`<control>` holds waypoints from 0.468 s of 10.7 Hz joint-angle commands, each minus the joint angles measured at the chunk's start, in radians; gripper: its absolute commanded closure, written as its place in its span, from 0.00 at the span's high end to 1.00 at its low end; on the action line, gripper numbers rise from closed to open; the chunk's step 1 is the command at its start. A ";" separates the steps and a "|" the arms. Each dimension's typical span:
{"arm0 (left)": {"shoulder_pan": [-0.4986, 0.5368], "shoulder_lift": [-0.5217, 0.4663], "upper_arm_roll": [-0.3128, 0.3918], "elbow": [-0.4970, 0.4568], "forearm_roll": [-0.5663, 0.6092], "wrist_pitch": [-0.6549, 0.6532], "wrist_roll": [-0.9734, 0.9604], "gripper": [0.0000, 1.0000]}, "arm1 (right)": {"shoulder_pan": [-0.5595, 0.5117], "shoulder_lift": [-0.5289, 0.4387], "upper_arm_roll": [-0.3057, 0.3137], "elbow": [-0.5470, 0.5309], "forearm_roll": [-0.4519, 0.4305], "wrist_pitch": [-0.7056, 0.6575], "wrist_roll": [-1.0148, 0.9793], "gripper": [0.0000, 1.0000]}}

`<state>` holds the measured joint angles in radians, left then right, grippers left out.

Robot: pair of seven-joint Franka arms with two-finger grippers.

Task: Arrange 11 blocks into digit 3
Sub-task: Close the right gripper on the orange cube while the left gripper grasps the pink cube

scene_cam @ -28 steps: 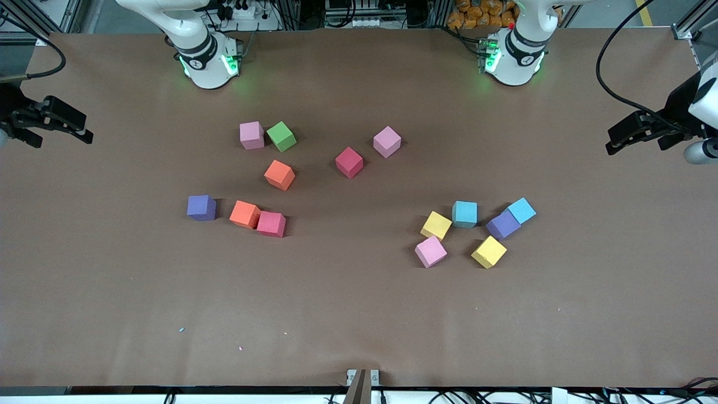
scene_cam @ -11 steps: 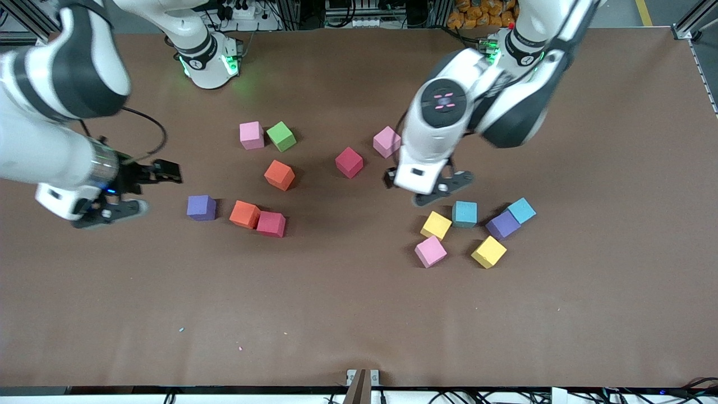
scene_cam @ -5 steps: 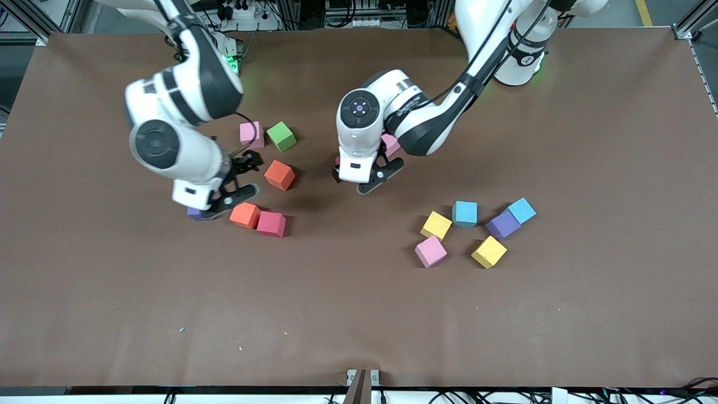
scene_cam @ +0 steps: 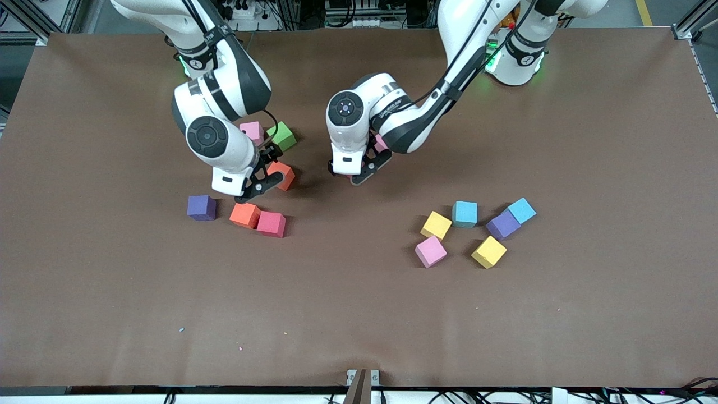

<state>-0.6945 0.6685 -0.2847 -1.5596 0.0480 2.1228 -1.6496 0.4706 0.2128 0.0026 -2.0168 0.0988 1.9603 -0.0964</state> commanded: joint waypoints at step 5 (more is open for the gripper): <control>-0.017 0.043 0.009 -0.079 0.019 0.164 -0.035 1.00 | 0.020 -0.059 -0.006 -0.111 0.004 0.078 0.003 1.00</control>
<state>-0.6986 0.7055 -0.2818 -1.6245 0.0480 2.2535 -1.6558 0.4760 0.1873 0.0026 -2.0771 0.0988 2.0014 -0.0965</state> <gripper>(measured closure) 0.000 0.000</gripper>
